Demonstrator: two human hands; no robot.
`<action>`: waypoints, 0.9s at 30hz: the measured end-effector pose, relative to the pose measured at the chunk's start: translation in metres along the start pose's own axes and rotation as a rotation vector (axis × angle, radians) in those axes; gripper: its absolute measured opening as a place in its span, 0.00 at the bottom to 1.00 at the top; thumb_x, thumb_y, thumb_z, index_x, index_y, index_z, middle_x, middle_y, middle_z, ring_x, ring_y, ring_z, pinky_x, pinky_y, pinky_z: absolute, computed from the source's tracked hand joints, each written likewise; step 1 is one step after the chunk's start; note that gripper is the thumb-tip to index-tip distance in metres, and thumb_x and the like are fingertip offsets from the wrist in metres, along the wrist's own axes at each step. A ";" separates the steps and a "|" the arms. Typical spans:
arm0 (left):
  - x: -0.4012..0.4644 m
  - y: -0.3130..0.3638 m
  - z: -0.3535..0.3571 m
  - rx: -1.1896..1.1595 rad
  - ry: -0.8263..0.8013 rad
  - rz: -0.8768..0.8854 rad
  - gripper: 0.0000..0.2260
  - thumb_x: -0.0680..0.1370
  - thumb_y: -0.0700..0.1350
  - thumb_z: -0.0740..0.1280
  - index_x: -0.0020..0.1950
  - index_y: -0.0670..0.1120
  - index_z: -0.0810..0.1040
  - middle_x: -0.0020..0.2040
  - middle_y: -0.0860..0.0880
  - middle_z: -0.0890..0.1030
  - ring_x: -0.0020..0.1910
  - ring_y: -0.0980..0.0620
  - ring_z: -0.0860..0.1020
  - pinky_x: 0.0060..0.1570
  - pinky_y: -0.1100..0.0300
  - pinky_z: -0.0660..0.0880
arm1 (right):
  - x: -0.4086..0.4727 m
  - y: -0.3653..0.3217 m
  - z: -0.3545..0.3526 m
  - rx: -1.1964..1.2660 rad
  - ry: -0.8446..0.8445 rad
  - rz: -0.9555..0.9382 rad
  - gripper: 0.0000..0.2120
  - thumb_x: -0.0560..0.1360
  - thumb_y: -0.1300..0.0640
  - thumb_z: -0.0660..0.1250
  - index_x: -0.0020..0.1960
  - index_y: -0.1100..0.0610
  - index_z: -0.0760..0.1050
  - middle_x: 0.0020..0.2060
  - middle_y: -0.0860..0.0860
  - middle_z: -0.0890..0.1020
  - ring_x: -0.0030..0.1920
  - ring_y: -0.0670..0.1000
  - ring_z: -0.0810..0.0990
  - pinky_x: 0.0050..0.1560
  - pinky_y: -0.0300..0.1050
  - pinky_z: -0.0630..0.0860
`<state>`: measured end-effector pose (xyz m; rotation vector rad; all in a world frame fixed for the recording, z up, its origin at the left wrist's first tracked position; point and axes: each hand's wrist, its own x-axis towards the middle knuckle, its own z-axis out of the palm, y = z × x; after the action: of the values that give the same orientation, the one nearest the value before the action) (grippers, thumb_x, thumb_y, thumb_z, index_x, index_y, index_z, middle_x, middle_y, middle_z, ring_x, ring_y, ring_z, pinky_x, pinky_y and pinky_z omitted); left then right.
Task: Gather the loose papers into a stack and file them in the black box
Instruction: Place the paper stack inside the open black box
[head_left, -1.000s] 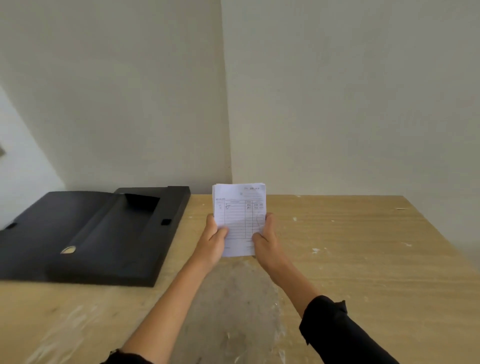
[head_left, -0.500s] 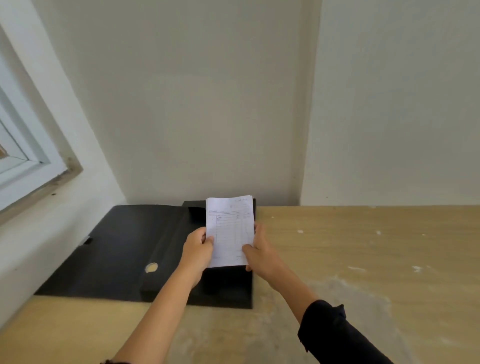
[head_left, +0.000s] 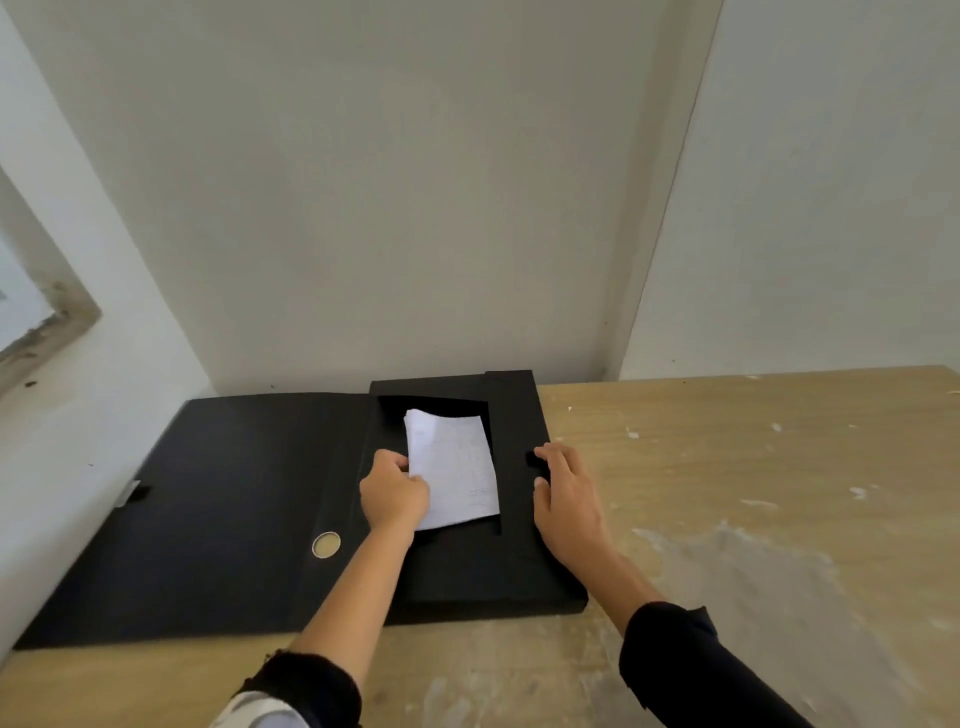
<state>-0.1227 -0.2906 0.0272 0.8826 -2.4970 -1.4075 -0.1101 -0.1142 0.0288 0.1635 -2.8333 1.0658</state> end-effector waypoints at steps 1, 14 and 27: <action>0.002 0.000 0.004 0.038 -0.005 0.046 0.06 0.74 0.34 0.61 0.48 0.42 0.72 0.50 0.42 0.78 0.42 0.48 0.74 0.35 0.58 0.70 | 0.000 0.000 0.002 -0.017 -0.006 -0.004 0.18 0.79 0.63 0.56 0.68 0.60 0.64 0.69 0.53 0.66 0.64 0.50 0.70 0.59 0.31 0.61; -0.013 0.015 0.033 0.323 -0.073 0.245 0.16 0.72 0.45 0.71 0.59 0.44 0.77 0.50 0.45 0.84 0.48 0.48 0.82 0.39 0.59 0.73 | 0.001 0.004 0.008 -0.121 0.005 -0.016 0.20 0.80 0.62 0.54 0.71 0.60 0.60 0.71 0.52 0.63 0.69 0.48 0.65 0.59 0.29 0.56; -0.018 -0.013 -0.031 0.252 -0.054 0.373 0.12 0.77 0.36 0.60 0.57 0.42 0.78 0.56 0.43 0.81 0.54 0.48 0.79 0.50 0.61 0.72 | -0.010 -0.016 -0.010 -0.192 -0.070 -0.165 0.17 0.80 0.61 0.54 0.67 0.61 0.66 0.66 0.54 0.70 0.65 0.53 0.70 0.63 0.42 0.70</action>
<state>-0.0900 -0.3083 0.0368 0.3811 -2.7360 -1.0277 -0.0970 -0.1191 0.0448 0.4170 -2.9016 0.7655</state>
